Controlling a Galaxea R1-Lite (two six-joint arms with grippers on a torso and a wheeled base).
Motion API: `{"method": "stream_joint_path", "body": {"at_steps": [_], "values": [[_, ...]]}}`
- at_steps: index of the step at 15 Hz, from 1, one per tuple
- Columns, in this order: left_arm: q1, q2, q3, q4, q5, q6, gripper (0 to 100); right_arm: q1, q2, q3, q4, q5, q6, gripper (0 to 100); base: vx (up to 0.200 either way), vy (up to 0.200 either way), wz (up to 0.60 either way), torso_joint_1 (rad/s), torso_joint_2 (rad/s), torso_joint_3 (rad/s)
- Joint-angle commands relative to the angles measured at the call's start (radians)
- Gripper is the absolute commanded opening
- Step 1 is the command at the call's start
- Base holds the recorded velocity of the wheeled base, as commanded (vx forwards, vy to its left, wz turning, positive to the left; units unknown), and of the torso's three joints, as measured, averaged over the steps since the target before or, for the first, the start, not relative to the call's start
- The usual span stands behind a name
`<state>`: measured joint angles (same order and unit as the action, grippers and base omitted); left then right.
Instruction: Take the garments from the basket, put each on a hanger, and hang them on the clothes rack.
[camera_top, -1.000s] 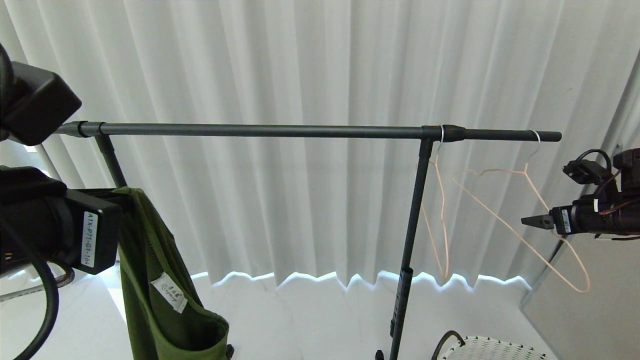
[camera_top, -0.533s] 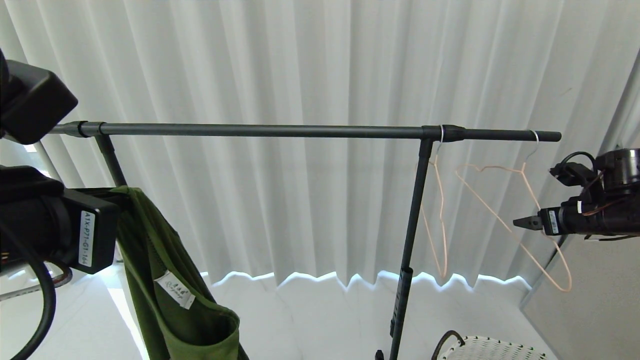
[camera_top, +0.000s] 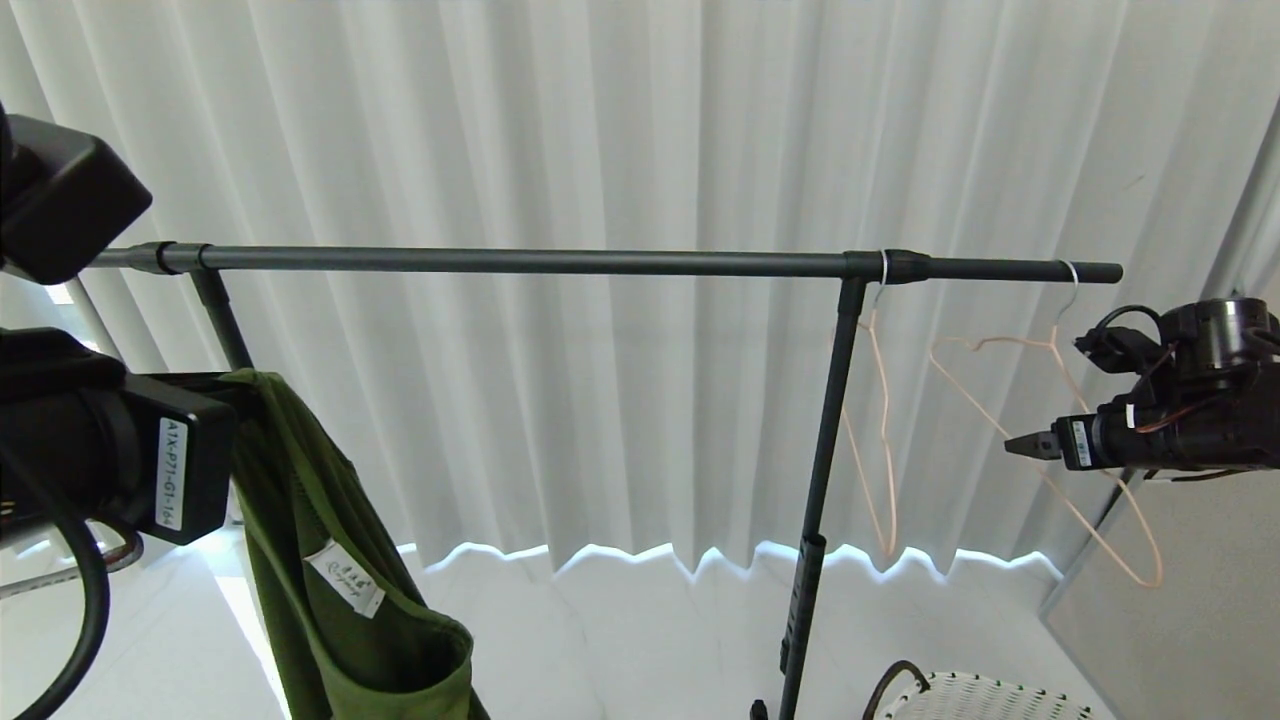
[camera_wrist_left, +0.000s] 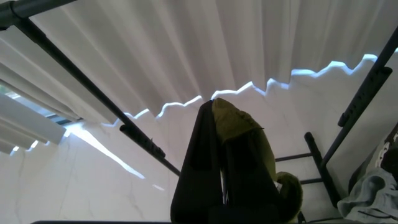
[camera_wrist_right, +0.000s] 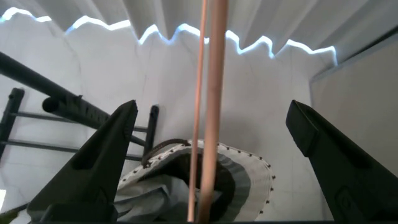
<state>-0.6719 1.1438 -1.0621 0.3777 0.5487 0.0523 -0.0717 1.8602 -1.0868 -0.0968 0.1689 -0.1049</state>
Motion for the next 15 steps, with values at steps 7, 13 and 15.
{"method": "stream_joint_path", "body": {"at_steps": [7, 13, 15], "values": [[0.0, -0.003, -0.002, 0.0, 0.0, 0.0, 0, 0.0, 0.002, -0.002, 0.0, -0.023, 0.001, 0, 0.0, 0.0, 0.0, 0.0, 0.0, 0.0], [0.002, -0.015, 0.002, 0.001, 0.0, 0.0, 0, 0.0, -0.027, -0.002, 0.0, -0.045, 0.033, 0, 0.0, 0.0, 0.0, 0.0, 0.0, 0.0], [0.002, -0.021, 0.007, 0.001, 0.0, 0.0, 0, 0.0, -0.049, -0.001, 0.003, -0.058, 0.034, 0, 0.0, 0.0, 0.0, 0.0, 0.0, 0.0]]}}
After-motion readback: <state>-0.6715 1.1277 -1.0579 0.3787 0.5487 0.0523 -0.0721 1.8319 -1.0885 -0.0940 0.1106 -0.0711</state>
